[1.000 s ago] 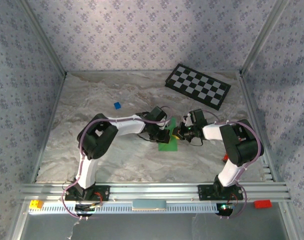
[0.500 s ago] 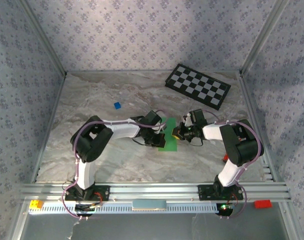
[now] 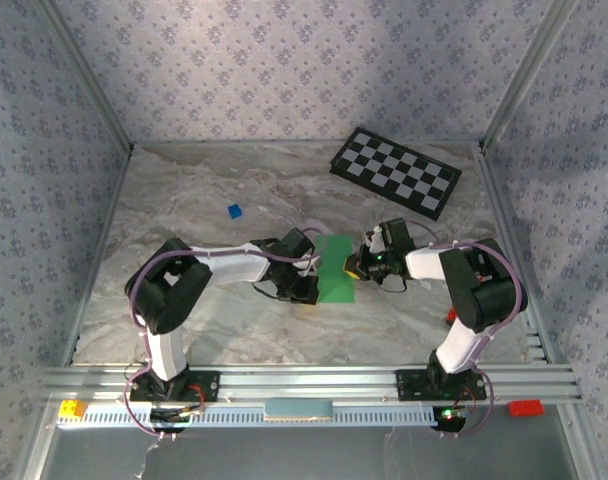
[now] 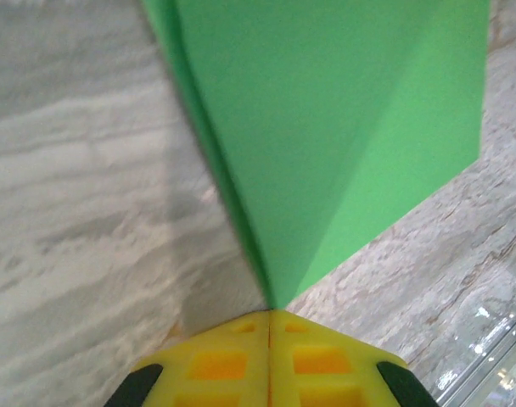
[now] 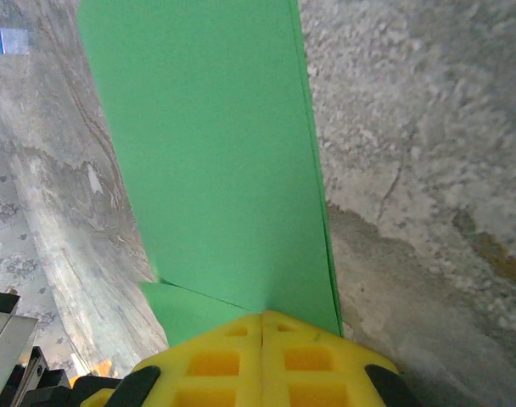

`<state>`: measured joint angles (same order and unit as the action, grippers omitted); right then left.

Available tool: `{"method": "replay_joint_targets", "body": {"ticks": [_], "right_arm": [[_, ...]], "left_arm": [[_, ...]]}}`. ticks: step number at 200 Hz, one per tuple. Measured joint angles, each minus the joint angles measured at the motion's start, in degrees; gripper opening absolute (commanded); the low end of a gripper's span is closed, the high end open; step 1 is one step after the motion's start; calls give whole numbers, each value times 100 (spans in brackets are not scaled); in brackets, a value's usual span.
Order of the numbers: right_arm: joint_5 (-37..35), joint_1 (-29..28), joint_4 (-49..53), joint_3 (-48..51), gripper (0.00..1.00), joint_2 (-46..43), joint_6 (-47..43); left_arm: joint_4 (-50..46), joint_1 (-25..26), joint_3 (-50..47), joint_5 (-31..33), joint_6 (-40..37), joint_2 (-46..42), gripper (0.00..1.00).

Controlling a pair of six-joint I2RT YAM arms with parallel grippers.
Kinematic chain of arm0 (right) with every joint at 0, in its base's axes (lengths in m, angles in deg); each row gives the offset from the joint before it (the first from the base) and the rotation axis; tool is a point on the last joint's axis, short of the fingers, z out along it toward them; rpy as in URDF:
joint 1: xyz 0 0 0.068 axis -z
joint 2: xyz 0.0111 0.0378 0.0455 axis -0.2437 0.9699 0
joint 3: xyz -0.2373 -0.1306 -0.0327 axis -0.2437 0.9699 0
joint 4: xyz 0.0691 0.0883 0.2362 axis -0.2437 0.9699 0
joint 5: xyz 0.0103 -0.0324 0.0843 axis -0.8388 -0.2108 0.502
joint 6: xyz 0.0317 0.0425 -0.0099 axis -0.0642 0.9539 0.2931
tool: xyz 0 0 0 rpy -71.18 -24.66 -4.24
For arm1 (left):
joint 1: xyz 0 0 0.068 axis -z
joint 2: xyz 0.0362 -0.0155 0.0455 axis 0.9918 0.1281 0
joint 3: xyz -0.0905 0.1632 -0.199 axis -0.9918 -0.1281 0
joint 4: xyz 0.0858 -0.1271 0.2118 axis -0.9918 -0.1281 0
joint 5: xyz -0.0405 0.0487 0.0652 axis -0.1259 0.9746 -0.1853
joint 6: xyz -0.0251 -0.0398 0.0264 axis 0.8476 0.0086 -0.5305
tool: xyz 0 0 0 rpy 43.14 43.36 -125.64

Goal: Fold a paper plane with a square sheet of paper (pick it up from the middle)
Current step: Fold the triangle a second time at the center of the table, then turn over the paper at the center of the table.

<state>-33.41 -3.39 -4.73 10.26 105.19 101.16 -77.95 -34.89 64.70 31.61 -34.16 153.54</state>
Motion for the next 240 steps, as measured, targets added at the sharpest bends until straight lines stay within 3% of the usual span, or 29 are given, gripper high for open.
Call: {"method": "replay_joint_targets", "body": {"ticks": [64, 125, 240], "right_arm": [[136, 9, 203, -278, 17, -170, -275], [-389, -2, 876, -369, 17, -1261, -219], [-1058, -704, 1565, 24, 25, -1300, 551]], "left_arm": [[-323, -210, 645, 428, -146, -546, 7], [-302, -376, 1563, 387, -317, 269, 5], [-533, -358, 1919, 452, -682, 1147, 3]]}}
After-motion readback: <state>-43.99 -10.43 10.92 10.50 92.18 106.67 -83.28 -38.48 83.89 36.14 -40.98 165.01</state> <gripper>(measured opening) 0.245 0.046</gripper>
